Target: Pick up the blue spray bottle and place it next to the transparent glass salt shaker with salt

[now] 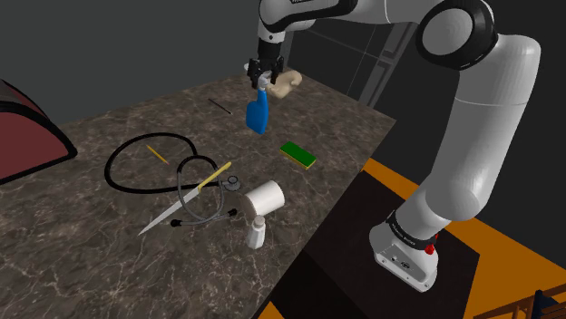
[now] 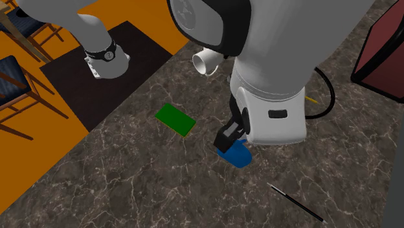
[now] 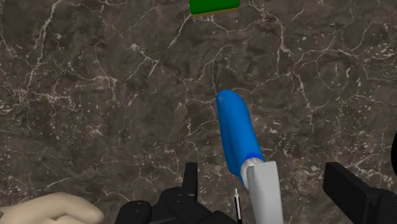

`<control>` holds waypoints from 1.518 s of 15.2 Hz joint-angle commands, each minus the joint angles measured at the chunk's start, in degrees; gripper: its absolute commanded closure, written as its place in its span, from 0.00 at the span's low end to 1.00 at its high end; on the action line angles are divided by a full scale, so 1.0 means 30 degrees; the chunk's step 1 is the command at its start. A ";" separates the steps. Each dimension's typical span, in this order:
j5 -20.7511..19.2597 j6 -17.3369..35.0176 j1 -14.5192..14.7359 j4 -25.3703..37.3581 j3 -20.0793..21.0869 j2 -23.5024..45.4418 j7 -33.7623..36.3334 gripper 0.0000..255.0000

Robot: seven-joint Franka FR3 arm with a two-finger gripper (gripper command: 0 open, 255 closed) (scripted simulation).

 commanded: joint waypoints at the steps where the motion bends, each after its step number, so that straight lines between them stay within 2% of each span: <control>1: -0.0001 0.0106 0.0005 -0.0106 0.0003 -0.0010 0.0008 0.00; 6: -0.0001 0.0102 0.0005 -0.0101 0.0003 -0.0009 0.0008 0.00; 7: -0.0001 0.0102 0.0005 -0.0101 0.0003 -0.0009 0.0008 1.00; 16: -0.0001 0.0105 0.0005 -0.0105 0.0003 -0.0010 0.0008 1.00; 23: 0.0024 -0.1548 0.0011 0.1231 0.0016 -0.0329 -0.0006 1.00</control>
